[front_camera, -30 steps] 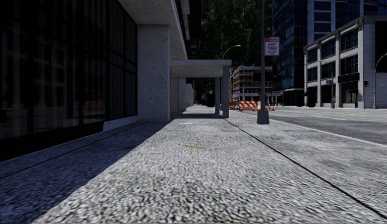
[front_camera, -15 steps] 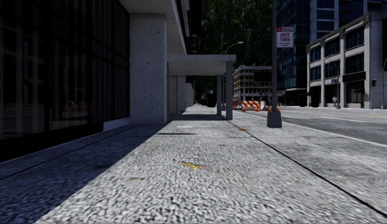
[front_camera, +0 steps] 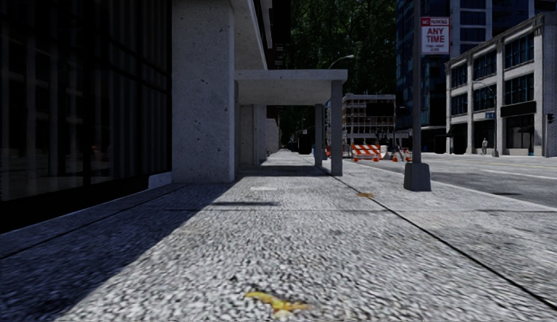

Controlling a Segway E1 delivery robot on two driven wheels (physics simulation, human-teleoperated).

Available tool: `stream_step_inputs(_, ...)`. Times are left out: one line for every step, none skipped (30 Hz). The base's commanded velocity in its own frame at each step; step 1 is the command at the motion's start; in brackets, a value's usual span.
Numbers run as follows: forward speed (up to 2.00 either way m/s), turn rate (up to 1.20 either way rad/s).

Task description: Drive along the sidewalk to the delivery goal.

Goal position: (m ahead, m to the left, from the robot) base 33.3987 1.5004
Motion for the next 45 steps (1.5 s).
stream_step_inputs(2.0, 0.0)
stream_step_inputs(2.0, 0.0)
stream_step_inputs(2.0, 0.0)
stream_step_inputs(2.0, 0.0)
stream_step_inputs(2.0, 0.0)
stream_step_inputs(2.0, 0.0)
stream_step_inputs(2.0, 0.0)
stream_step_inputs(2.0, 0.0)
stream_step_inputs(2.0, 0.0)
stream_step_inputs(2.0, 0.0)
stream_step_inputs(2.0, 0.0)
stream_step_inputs(2.0, 0.0)
stream_step_inputs(2.0, 0.0)
stream_step_inputs(2.0, 0.0)
stream_step_inputs(2.0, 0.0)
stream_step_inputs(2.0, 0.0)
stream_step_inputs(2.0, 0.0)
stream_step_inputs(2.0, 0.0)
stream_step_inputs(2.0, 0.0)
stream_step_inputs(2.0, 0.0)
stream_step_inputs(2.0, 0.0)
stream_step_inputs(2.0, 0.0)
stream_step_inputs(2.0, 0.0)
stream_step_inputs(2.0, 0.0)
stream_step_inputs(2.0, 0.0)
stream_step_inputs(2.0, 0.0)
stream_step_inputs(2.0, 0.0)
stream_step_inputs(2.0, 0.0)
stream_step_inputs(2.0, 0.0)
stream_step_inputs(2.0, 0.0)
stream_step_inputs(2.0, 0.0)
stream_step_inputs(2.0, 0.0)
stream_step_inputs(2.0, 0.0)
stream_step_inputs(2.0, 0.0)
stream_step_inputs(2.0, 0.0)
stream_step_inputs(2.0, 0.0)
stream_step_inputs(2.0, 0.0)
stream_step_inputs(2.0, 0.0)
stream_step_inputs(2.0, 0.0)
stream_step_inputs(2.0, 0.0)
stream_step_inputs(2.0, 0.0)
stream_step_inputs(2.0, 0.0)
stream_step_inputs(2.0, 0.0)
stream_step_inputs(2.0, 0.0)
stream_step_inputs(2.0, 0.0)
